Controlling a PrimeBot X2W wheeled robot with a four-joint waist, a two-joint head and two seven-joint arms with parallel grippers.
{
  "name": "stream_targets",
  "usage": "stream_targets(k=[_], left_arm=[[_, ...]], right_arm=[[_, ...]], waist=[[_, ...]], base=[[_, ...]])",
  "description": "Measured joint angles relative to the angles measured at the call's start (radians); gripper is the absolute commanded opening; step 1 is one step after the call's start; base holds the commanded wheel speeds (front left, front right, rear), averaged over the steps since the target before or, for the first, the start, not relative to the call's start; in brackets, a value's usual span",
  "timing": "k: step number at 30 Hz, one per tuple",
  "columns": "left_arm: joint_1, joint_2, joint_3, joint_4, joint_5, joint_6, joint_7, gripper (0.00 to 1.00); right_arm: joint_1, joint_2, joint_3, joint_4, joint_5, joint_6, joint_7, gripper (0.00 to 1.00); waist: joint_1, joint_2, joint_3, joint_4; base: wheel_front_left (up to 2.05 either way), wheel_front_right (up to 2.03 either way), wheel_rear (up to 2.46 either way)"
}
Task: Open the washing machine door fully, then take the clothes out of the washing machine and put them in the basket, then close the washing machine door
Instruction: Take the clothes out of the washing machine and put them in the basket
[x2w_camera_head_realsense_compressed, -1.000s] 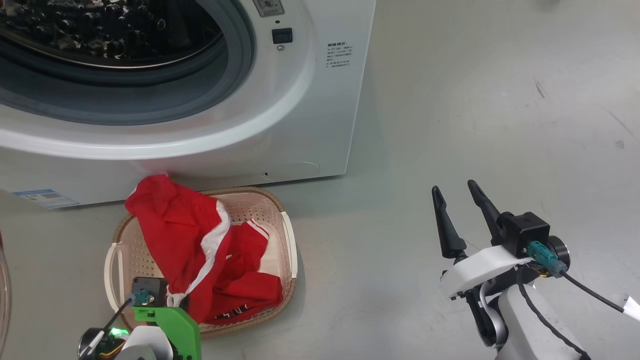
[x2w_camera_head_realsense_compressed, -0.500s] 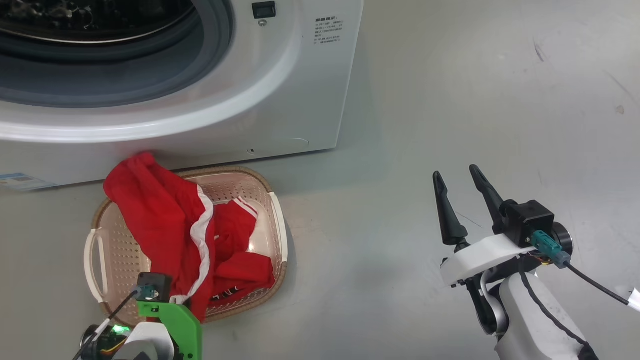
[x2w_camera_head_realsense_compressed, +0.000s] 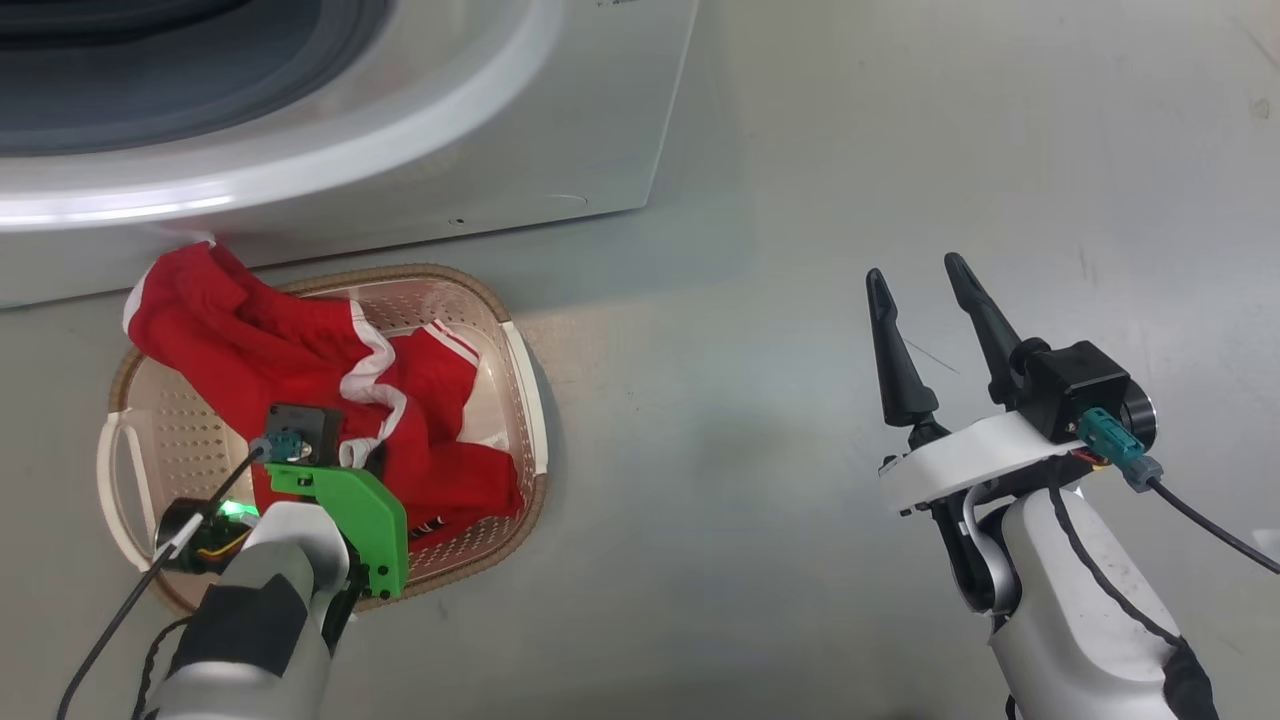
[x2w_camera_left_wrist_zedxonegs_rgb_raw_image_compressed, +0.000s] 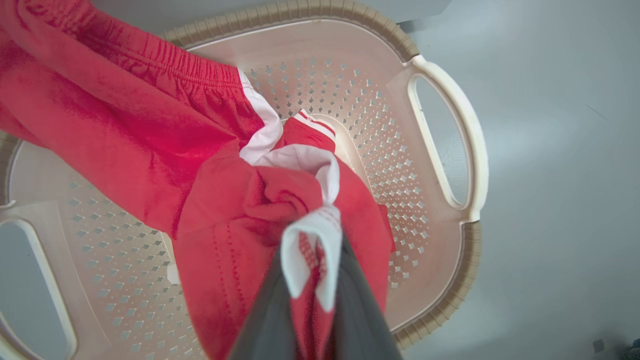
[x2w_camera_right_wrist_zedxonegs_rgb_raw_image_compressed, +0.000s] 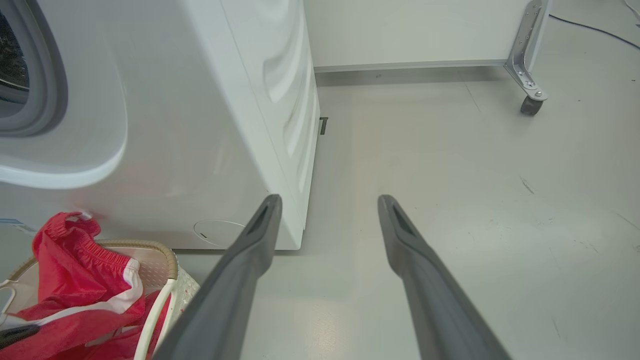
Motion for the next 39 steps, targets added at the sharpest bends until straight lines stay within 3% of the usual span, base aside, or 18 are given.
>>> stream_targets(k=[18,19,20,26,39], left_arm=[[-0.158,0.053,0.023,0.004,0.006,0.020,-0.033,0.00],[-0.164,0.053,0.020,0.004,0.011,0.023,-0.037,0.42],[-0.170,0.052,0.018,0.006,0.013,0.024,-0.040,1.00],[-0.177,0.048,0.017,0.032,0.013,0.042,-0.060,1.00],[-0.146,0.034,0.025,0.067,0.011,0.062,-0.146,1.00]], right_arm=[[-0.067,0.000,-0.008,-0.067,-0.006,-0.011,0.000,1.00],[-0.072,0.000,-0.010,-0.070,-0.007,-0.011,0.000,1.00],[-0.076,0.000,-0.011,-0.071,-0.008,-0.017,0.000,1.00],[-0.090,0.000,-0.014,-0.069,-0.008,-0.019,0.000,1.00],[-0.092,0.000,-0.039,-0.035,-0.008,-0.016,0.000,1.00]], waist=[[0.0002,0.0000,0.203,-0.036],[0.0002,0.0000,0.213,-0.038],[0.0002,0.0000,0.222,-0.039],[0.0002,0.0000,0.249,-0.038],[0.0002,0.0000,0.174,-0.020]], base=[[0.00,0.00,0.00],[0.00,0.00,0.00],[0.00,0.00,0.00],[0.00,0.00,0.00],[0.00,0.00,0.00]])
